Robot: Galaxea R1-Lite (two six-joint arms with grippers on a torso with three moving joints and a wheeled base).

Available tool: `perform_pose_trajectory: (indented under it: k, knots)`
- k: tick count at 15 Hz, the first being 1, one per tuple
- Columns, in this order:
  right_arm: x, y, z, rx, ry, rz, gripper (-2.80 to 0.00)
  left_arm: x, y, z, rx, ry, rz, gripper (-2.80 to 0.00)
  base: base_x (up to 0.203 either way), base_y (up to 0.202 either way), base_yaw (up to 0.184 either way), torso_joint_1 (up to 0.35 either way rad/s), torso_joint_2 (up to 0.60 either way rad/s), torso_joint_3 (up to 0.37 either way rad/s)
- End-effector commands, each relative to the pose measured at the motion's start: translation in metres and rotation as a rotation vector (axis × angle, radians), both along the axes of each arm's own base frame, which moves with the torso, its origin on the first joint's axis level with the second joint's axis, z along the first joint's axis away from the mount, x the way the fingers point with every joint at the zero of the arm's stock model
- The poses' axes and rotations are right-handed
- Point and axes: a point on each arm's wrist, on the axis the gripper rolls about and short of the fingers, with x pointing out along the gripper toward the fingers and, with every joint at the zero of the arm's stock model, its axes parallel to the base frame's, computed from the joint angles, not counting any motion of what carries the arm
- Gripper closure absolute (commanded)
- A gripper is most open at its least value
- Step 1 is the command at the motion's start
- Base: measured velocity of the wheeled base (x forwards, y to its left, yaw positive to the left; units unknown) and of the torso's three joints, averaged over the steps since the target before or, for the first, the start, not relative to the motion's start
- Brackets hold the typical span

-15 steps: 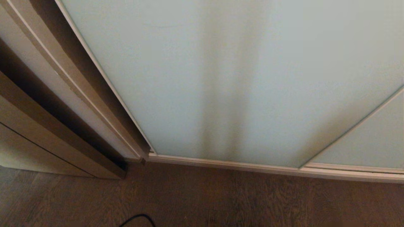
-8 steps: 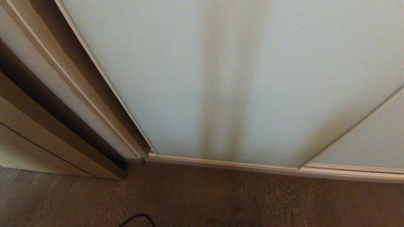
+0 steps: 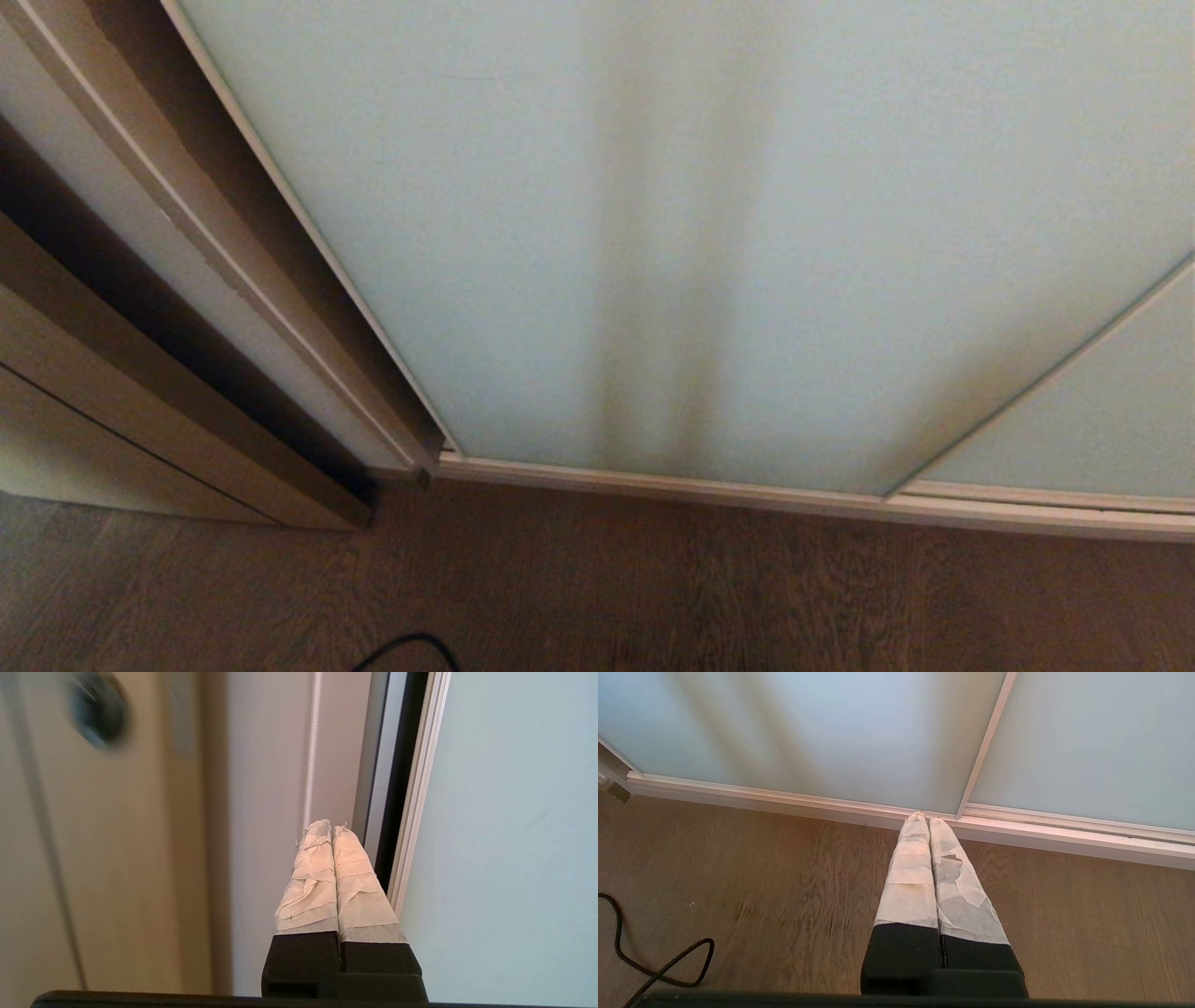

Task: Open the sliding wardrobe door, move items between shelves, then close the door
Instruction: Open the door

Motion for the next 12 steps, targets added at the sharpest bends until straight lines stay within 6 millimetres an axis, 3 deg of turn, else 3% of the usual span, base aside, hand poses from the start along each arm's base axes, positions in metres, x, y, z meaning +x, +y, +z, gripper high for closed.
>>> perform_pose_trajectory:
  k: [1, 5, 10, 12]
  knots:
    - [0.000, 0.000, 0.000, -0.001, -0.004, 0.001, 0.00, 0.035, 0.000, -0.003, -0.008, 0.065, -0.007, 0.00, 0.000, 0.000, 0.000, 0.000, 0.00, 0.000]
    - [0.000, 0.000, 0.000, 0.001, -0.004, 0.001, 0.00, 0.070, 0.000, 0.014, -0.009, 0.059, -0.028, 0.00, 0.000, 0.000, 0.000, 0.000, 0.00, 0.000]
    - [0.000, 0.000, 0.000, 0.000, -0.004, 0.001, 0.00, 0.111, -0.013, 0.012, 0.015, 0.127, -0.112, 0.00, 0.000, 0.000, 0.000, 0.000, 0.00, 0.000]
    - [0.000, 0.000, 0.000, -0.001, -0.004, 0.002, 0.00, 0.125, -0.015, 0.021, 0.012, 0.104, -0.112, 0.00, 0.000, 0.000, 0.000, 0.000, 0.00, 0.000]
